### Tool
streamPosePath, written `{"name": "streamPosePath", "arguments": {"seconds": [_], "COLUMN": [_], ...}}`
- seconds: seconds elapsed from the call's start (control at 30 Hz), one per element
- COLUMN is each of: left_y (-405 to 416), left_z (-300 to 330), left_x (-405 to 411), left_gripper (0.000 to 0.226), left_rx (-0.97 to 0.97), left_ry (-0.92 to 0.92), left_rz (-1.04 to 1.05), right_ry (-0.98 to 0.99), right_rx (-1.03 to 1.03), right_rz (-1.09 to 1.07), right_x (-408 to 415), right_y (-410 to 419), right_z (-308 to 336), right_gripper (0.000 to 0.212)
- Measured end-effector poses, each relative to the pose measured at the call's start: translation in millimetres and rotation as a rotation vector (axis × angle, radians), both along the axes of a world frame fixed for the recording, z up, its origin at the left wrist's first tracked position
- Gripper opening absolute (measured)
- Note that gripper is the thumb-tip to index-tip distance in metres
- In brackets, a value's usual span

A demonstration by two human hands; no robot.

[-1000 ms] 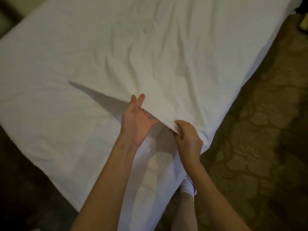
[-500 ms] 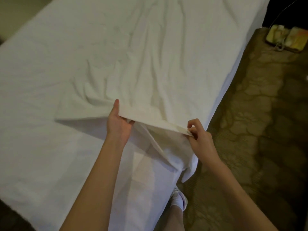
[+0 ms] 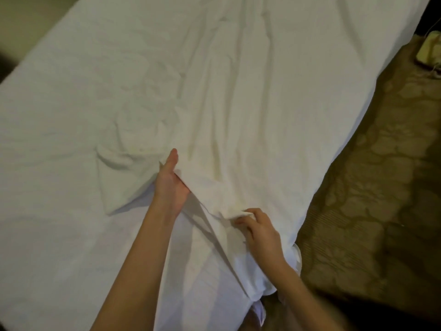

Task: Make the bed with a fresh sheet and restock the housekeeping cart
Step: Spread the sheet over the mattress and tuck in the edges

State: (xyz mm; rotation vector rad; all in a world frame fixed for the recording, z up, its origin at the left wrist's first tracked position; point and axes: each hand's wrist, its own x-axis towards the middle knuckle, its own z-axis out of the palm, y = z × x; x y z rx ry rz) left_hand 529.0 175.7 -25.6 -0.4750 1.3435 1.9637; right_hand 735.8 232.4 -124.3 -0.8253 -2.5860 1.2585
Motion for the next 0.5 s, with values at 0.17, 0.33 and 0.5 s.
{"name": "streamPosePath", "arguments": {"seconds": [0.17, 0.33, 0.5], "left_y": [-19, -55, -72], "left_z": [-15, -46, -58], "left_x": [14, 63, 82], "left_gripper": [0.069, 0.087, 0.081], "left_rx": [-0.193, -0.414, -0.475], "left_ry": [0.224, 0.486, 0.523], "left_rz": [-0.042, -0.282, -0.303], "right_ry": [-0.035, 0.063, -0.041], "right_rx": [-0.137, -0.047, -0.032], "right_rz": [0.044, 0.058, -0.02], "right_x": [-3, 10, 29], "right_y": [-9, -21, -46], "right_z": [-2, -1, 6], "right_gripper": [0.036, 0.03, 0.041]}}
